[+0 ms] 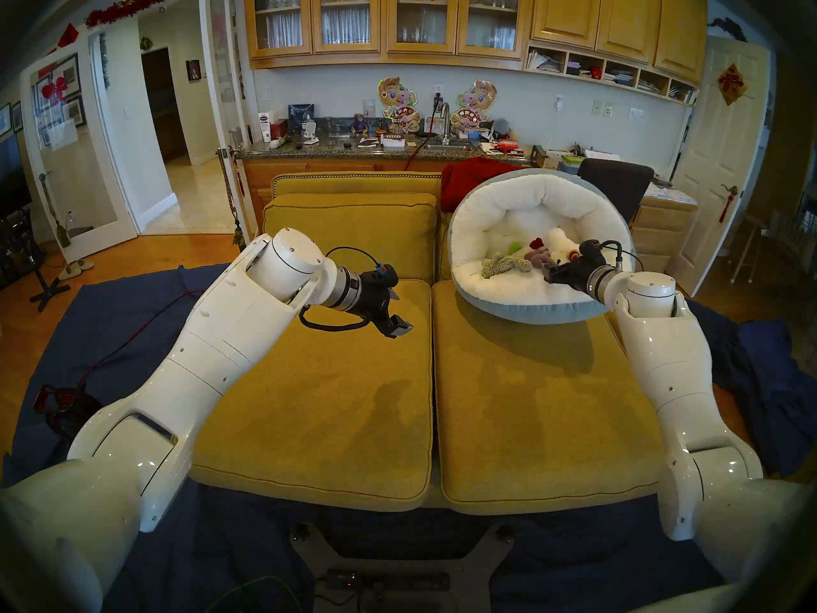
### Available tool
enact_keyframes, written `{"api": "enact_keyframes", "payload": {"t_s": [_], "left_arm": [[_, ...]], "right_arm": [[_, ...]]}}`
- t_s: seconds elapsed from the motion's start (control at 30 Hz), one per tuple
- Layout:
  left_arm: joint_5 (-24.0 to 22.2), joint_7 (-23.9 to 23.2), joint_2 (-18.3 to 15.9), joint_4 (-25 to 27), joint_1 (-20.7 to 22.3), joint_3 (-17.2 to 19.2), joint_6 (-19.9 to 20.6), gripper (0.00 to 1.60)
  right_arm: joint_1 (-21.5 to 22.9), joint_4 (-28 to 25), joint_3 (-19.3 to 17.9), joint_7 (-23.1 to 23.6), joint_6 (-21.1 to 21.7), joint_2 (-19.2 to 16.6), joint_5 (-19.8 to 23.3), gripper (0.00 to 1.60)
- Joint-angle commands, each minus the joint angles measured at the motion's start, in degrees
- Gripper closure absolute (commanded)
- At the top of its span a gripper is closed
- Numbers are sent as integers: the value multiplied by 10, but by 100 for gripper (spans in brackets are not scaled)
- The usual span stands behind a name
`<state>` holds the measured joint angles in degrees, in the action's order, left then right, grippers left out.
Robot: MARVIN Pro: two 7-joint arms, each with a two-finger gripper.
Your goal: Put toys into dog bed
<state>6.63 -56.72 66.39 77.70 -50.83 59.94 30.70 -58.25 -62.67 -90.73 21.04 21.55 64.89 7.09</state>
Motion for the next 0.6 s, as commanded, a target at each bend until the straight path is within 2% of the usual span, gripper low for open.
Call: {"api": "enact_keyframes", "payload": {"t_s": [0.0,0.3,0.47,0.57], "left_arm": [[-5,1,2,13,22,14,-3,0],[-11,0,3,16,24,22,-6,0],[-16,-2,4,17,23,27,-8,0],[-19,-3,3,18,23,29,-9,0]], "right_arm": [[67,17,-8,-7,-8,-6,0,0],[95,43,-15,12,-30,-18,7,0],[116,56,-11,57,-55,-20,20,0],[98,34,-15,94,-72,-27,33,0]]}}
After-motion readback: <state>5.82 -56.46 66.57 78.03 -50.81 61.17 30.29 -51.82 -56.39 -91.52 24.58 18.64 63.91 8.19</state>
